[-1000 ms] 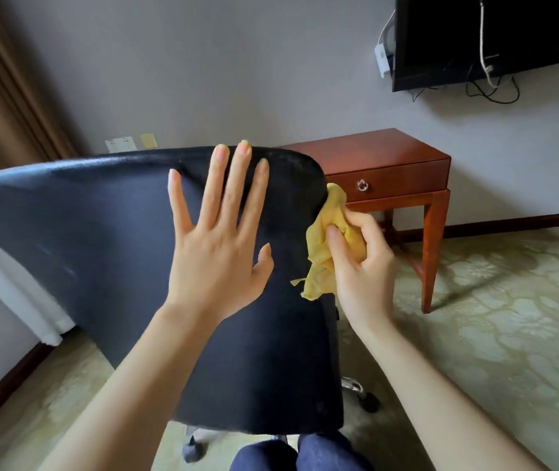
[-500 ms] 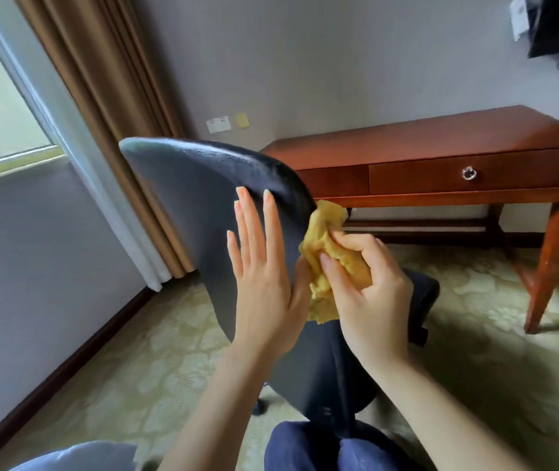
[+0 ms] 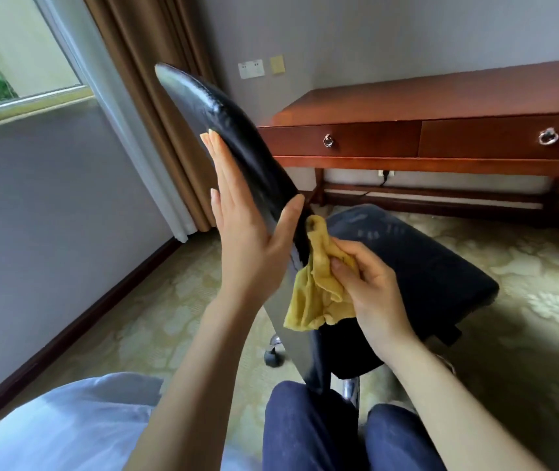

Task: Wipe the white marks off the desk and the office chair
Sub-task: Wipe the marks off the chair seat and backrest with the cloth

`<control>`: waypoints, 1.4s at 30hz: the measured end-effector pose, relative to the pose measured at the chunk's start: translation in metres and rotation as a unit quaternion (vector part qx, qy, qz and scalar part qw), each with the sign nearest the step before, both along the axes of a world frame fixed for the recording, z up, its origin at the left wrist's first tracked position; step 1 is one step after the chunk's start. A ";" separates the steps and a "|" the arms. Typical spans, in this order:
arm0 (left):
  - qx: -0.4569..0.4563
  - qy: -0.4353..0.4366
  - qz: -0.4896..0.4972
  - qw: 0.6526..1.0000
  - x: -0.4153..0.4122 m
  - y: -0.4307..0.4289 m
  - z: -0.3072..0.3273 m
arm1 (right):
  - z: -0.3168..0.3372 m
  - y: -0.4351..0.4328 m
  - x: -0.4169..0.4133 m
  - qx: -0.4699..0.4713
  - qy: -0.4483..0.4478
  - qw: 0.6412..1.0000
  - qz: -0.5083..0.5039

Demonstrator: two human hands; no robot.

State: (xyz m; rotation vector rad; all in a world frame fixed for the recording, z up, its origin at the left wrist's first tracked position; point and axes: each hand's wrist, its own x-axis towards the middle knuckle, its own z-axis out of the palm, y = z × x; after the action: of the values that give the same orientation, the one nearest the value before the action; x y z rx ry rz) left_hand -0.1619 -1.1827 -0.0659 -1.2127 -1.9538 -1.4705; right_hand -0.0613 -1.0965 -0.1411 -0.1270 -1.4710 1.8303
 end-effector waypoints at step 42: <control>-0.054 -0.204 -0.155 0.965 -0.053 -0.051 -0.028 | -0.121 -0.056 -0.066 0.175 -0.296 0.912 -0.221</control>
State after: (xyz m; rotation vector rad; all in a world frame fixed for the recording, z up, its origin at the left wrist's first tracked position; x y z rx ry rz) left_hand -0.2150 -1.2335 -0.0938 -1.4021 -2.2045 -1.9219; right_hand -0.1275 -1.1527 -0.2619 -0.8265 -1.9597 1.1780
